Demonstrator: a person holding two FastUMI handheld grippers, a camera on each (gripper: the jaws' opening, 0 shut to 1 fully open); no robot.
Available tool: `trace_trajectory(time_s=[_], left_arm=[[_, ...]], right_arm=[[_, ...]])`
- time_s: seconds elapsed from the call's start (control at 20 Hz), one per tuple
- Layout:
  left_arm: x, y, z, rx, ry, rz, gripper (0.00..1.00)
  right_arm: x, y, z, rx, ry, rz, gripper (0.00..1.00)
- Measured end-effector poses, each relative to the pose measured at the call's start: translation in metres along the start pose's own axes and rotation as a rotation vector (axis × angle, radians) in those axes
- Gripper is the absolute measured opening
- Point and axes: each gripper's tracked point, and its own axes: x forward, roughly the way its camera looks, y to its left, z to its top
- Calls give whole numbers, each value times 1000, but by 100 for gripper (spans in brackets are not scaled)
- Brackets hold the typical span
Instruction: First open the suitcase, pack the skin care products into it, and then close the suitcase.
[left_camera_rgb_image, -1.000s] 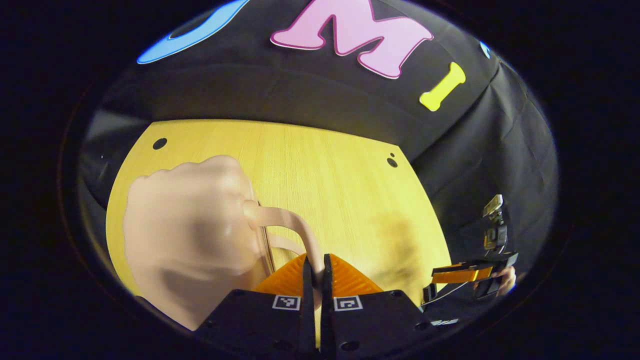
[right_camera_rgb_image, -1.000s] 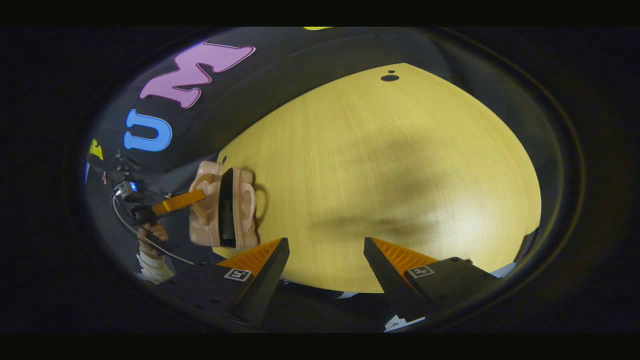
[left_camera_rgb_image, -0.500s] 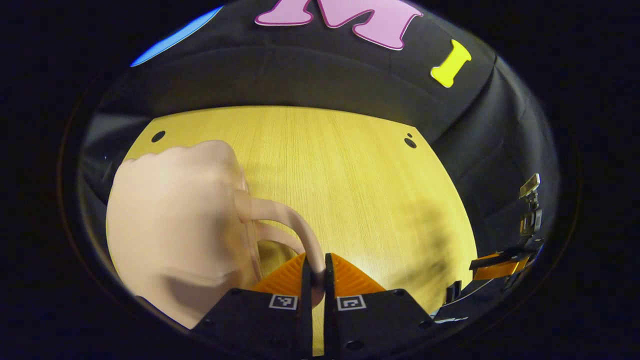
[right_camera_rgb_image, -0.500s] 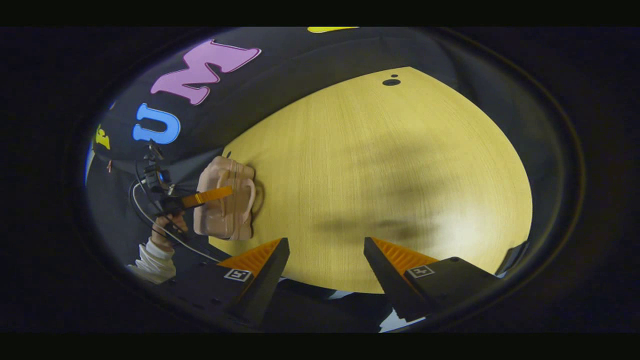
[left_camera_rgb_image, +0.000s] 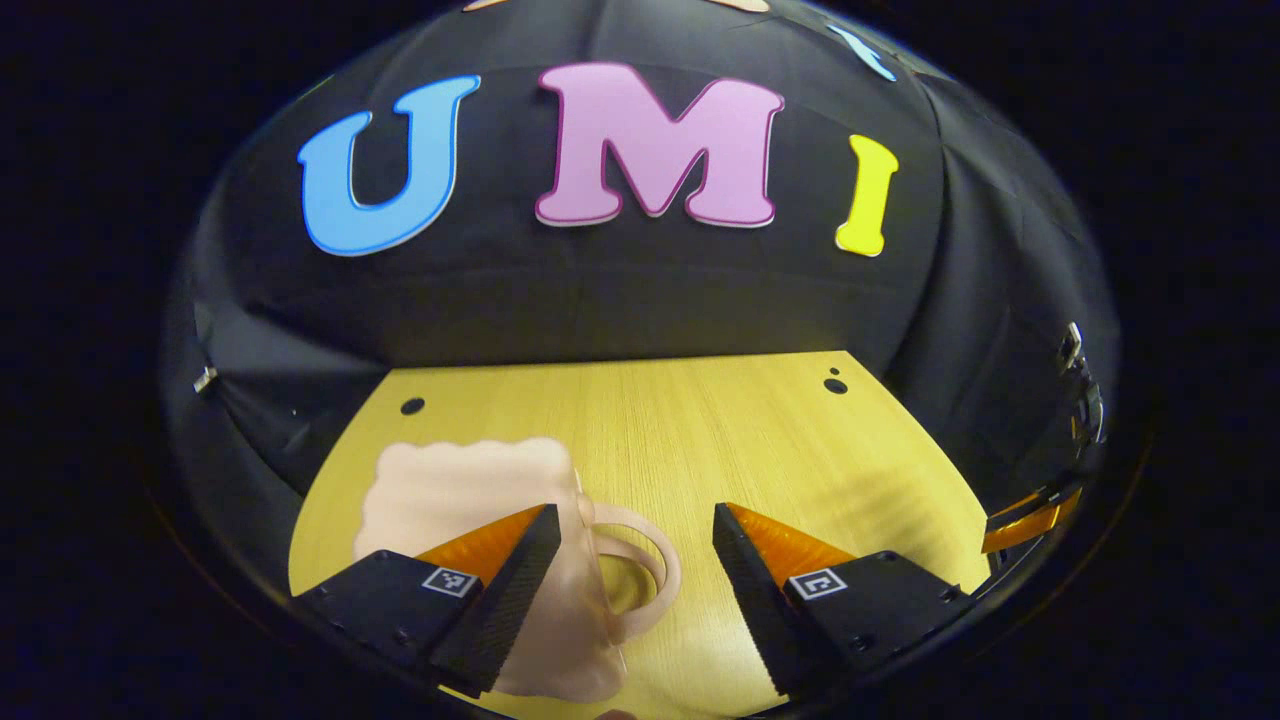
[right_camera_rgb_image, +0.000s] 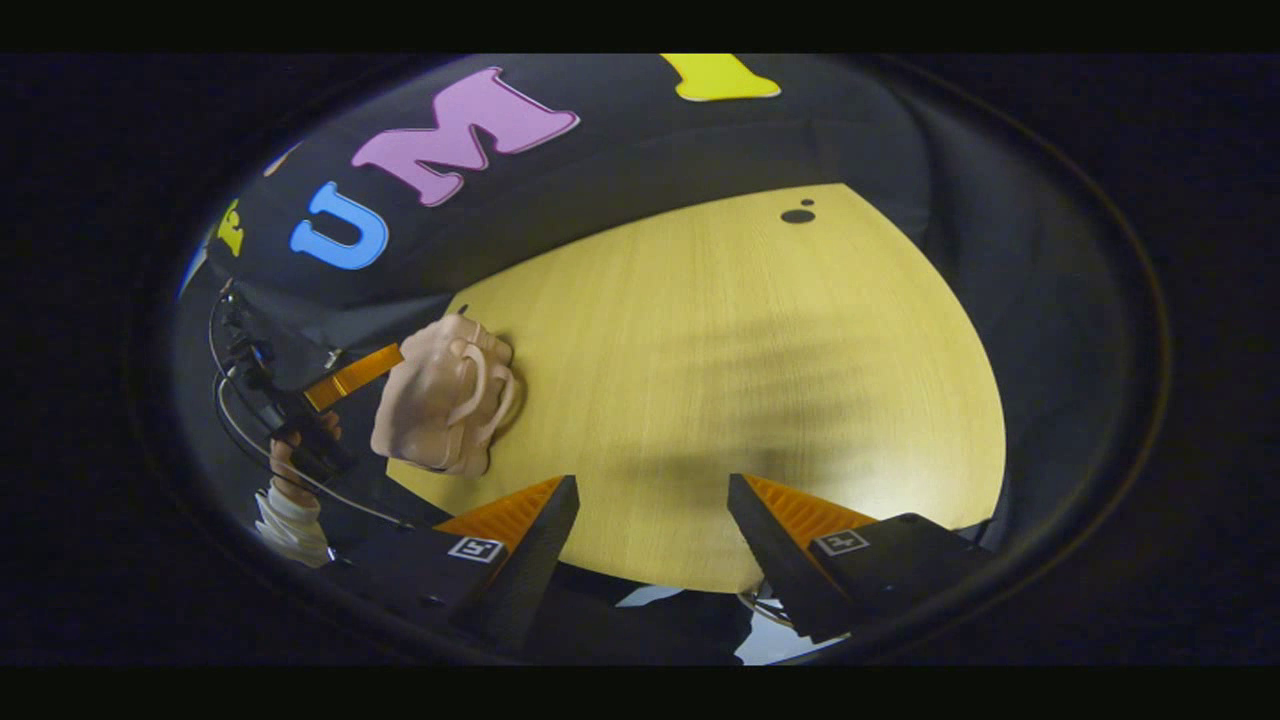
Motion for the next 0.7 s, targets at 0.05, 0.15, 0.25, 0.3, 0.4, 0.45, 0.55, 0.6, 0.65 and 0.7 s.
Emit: trace_trajectory(time_s=[0.05, 0.15, 0.25, 0.3, 0.4, 0.45, 0.55, 0.6, 0.65, 0.7], left_arm=[[-16, -4, 9, 18, -36, -6, 96], [-50, -11, 26, 38, -101, -16, 97], [-84, -12, 38, 51, -161, -30, 97], [-102, -11, 43, 52, -187, -34, 97], [-138, -4, 52, 36, -235, -23, 98], [-158, 1, 56, 21, -261, -10, 98], [-193, 4, 70, -15, -331, -4, 98], [-209, 4, 77, -36, -372, -8, 98], [-220, 5, 83, -60, -411, -4, 98], [-227, 6, 87, -78, -441, 4, 98]], right_arm=[[-11, 7, 9, -38, -49, -11, 96], [-32, 24, 28, -113, -157, -32, 97], [-55, 43, 48, -169, -279, -66, 98], [-68, 50, 57, -178, -349, -107, 98], [-104, 72, 74, -215, -496, -158, 98], [-123, 85, 84, -244, -576, -180, 98], [-164, 110, 97, -304, -725, -225, 97], [-189, 121, 101, -319, -799, -251, 98], [-207, 133, 105, -322, -871, -262, 98], [-230, 143, 109, -315, -950, -281, 98]])
